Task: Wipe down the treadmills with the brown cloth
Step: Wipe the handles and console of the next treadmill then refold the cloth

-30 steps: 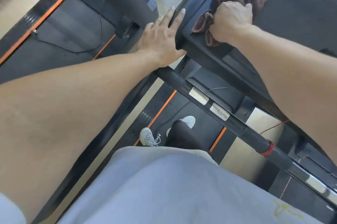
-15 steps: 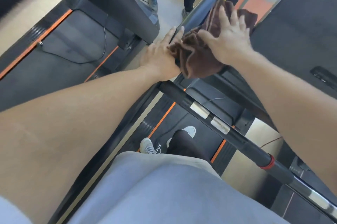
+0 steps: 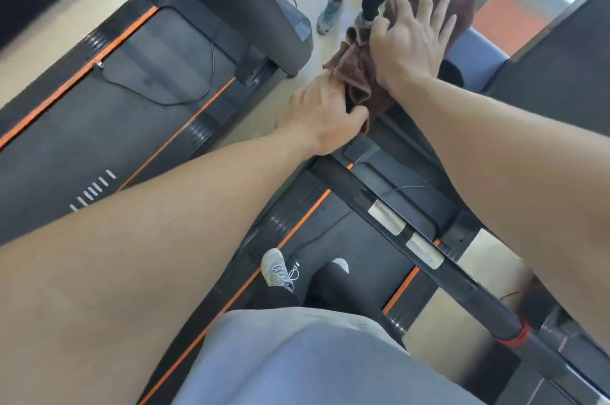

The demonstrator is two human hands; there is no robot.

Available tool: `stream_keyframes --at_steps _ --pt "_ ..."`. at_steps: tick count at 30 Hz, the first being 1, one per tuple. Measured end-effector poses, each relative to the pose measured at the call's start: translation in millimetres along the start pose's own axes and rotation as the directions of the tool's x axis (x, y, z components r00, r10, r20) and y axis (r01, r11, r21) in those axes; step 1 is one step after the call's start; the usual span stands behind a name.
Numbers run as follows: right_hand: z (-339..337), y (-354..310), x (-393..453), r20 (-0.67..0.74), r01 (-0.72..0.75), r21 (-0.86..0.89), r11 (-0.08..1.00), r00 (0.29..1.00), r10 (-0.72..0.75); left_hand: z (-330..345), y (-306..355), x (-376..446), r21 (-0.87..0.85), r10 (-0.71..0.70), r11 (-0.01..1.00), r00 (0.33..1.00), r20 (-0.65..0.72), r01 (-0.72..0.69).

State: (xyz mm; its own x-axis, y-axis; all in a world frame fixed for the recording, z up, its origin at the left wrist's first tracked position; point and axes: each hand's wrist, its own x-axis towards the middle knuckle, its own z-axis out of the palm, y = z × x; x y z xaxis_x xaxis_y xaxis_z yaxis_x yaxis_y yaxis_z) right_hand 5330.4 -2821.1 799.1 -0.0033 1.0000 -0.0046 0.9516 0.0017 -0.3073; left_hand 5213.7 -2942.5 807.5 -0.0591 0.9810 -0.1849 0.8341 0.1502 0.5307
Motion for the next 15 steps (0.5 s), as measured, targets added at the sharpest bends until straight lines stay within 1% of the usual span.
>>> stream_keyframes --at_steps 4,6,7,8,9,10,11,12,13,15 --pt "-3.9 -2.5 0.2 0.011 0.029 -0.005 1.000 1.000 -0.029 -0.2 -1.1 -0.8 -0.119 -0.022 0.993 0.999 -0.041 0.017" --pt "-6.1 -2.6 -0.8 0.017 0.074 0.005 0.997 0.997 -0.074 -0.5 -2.8 -2.8 -0.204 -0.041 0.979 0.994 -0.105 0.019" --pt "-6.6 -1.6 -2.6 0.021 0.108 0.003 0.994 0.994 -0.108 -0.9 -3.4 -5.0 -0.286 -0.069 0.958 0.984 -0.164 0.019" --pt "-7.0 0.3 -5.4 0.027 0.155 -0.002 0.988 0.987 -0.155 -1.4 -4.1 -8.0 -0.394 -0.129 0.919 0.963 -0.238 0.026" --pt "-7.3 2.2 -9.7 0.040 0.212 -0.004 0.977 0.977 -0.212 -3.2 -5.6 -12.6 -0.498 -0.221 0.866 0.926 -0.306 0.042" --pt "-7.8 3.4 -15.6 0.059 0.271 0.001 0.963 0.961 -0.270 -4.8 -8.8 -18.6 -0.584 -0.327 0.809 0.880 -0.344 0.072" --pt "-8.5 2.7 -22.5 0.077 0.329 0.008 0.944 0.941 -0.329 -7.5 -13.9 -26.5 -0.640 -0.421 0.759 0.838 -0.346 0.117" --pt "-8.1 -0.7 -32.1 0.094 0.389 0.012 0.921 0.917 -0.389 -10.8 -22.8 -36.5 -0.664 -0.479 0.728 0.817 -0.320 0.167" --pt "-6.4 -6.2 -44.8 0.114 0.445 0.011 0.896 0.889 -0.443 -14.6 -34.9 -49.8 -0.652 -0.496 0.728 0.820 -0.285 0.214" --pt "1.9 -22.1 -75.5 0.133 0.542 -0.010 0.841 0.834 -0.536 -24.2 -65.3 -84.2 -0.553 -0.479 0.782 0.846 -0.235 0.289"
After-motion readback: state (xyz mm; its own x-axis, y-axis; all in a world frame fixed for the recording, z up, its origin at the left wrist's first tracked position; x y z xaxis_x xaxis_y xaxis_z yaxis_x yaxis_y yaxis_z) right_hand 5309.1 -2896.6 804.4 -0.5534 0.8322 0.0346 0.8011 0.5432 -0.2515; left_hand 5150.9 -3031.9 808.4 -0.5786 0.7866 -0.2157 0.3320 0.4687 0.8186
